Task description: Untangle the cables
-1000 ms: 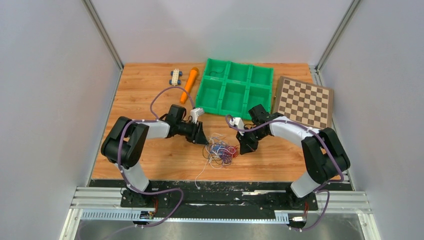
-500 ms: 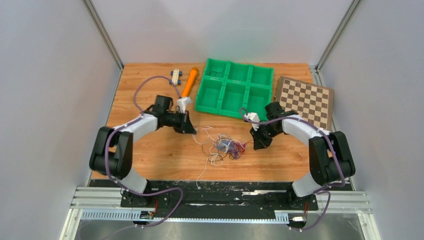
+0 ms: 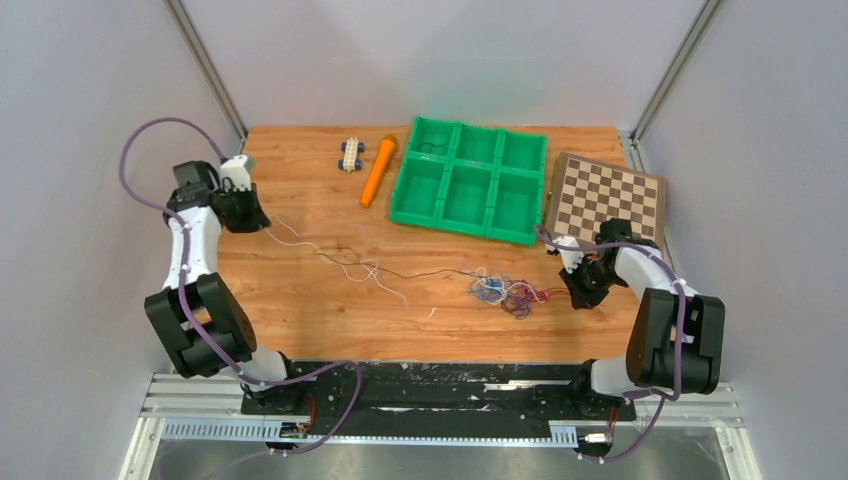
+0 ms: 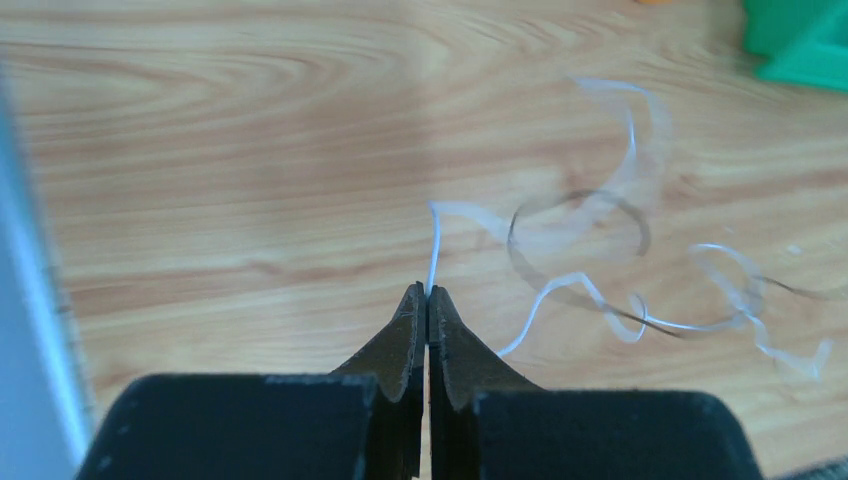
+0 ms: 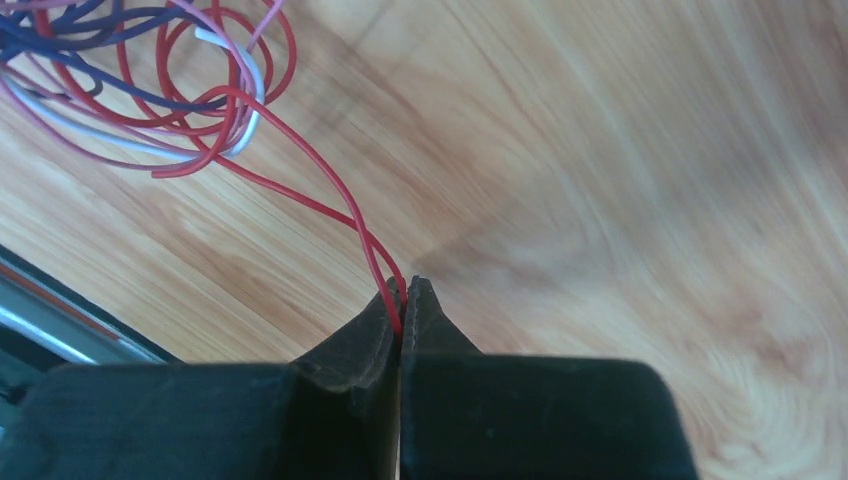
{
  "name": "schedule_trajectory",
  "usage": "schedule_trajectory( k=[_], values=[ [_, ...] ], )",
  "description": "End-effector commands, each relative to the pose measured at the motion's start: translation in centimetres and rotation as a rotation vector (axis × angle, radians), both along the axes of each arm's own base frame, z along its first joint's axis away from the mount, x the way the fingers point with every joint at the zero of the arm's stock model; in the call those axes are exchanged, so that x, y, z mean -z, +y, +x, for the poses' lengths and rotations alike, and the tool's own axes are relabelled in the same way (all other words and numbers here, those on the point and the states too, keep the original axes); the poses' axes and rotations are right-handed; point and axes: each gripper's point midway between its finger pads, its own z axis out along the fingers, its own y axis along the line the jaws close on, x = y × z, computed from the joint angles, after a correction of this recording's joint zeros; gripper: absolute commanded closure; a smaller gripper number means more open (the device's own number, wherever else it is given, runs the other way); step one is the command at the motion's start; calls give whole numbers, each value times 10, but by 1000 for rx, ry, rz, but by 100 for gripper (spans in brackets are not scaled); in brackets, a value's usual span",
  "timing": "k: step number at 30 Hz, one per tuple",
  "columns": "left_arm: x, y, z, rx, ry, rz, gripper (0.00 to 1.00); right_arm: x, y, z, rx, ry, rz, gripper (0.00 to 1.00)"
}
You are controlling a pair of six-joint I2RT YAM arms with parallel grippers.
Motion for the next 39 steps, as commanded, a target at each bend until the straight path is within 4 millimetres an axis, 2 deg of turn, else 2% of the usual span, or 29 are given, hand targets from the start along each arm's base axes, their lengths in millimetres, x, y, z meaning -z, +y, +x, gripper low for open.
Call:
schedule_trajectory(
  k=[1, 5, 7, 8, 11, 15, 16, 17, 18, 19, 20, 21, 22, 23, 24, 25, 26, 27, 28, 29, 32, 36, 39],
  values=[
    [-34, 70, 10, -111, -59, 190, 100, -5, -37, -4, -39, -38, -89, 100],
    [-49, 105, 15, -190, -74, 250, 100, -5, -57, -6, -15, -46, -105, 100],
    [-58, 106, 19, -184, -99, 233, 100, -5, -59, -5, -11, -46, -99, 100],
    [-61, 100, 18, -164, -104, 211, 100, -5, -57, -3, -6, -50, -89, 100],
    [-84, 77, 27, -91, -187, 158, 100, -7, -51, 1, 18, -54, -49, 100],
    [-129, 70, 41, -78, -317, 176, 100, -6, -48, 1, 27, -45, -28, 100],
    [-135, 66, 40, -72, -321, 153, 100, -8, -45, 3, 27, -50, -15, 100],
    [-152, 54, 43, -22, -365, 111, 100, -12, -41, 4, 28, -57, 5, 100],
    [-158, 43, 40, 9, -364, 64, 100, -17, -36, 7, 25, -65, 30, 99],
    [-179, 21, 37, 93, -418, -7, 100, -25, -28, 10, 20, -72, 65, 91],
    [-188, -3, 30, 169, -428, -94, 100, -35, -18, 12, 8, -76, 109, 75],
    [-199, -16, 24, 205, -447, -117, 100, -48, -8, 17, -3, -89, 156, 60],
    [-204, -37, 19, 258, -446, -164, 100, -64, 4, 22, -11, -106, 214, 47],
    [-207, -50, 11, 285, -450, -178, 100, -82, 15, 29, -21, -132, 270, 36],
    [-202, -67, 6, 321, -432, -207, 100, -101, 28, 36, -33, -160, 329, 26],
    [-207, -76, 1, 339, -450, -207, 100, -119, 43, 43, -58, -190, 378, 19],
    [-201, -89, -3, 351, -424, -242, 100, -135, 58, 49, -84, -216, 419, 13],
    [-206, -95, -6, 351, -439, -253, 100, -150, 74, 54, -103, -236, 456, 8],
    [-202, -103, -9, 360, -425, -275, 100, -161, 90, 58, -129, -253, 484, 5],
    [-207, -107, -11, 357, -436, -289, 100, -170, 107, 64, -158, -277, 508, 3],
    [-216, -122, -17, 372, -446, -330, 100, -182, 172, 76, -273, -331, 588, 0],
    [-234, -133, -21, 371, -464, -383, 100, -163, 261, 82, -425, -308, 637, 0],
    [-245, -135, -24, 367, -477, -394, 100, -143, 312, 86, -499, -279, 645, 0]
  ],
)
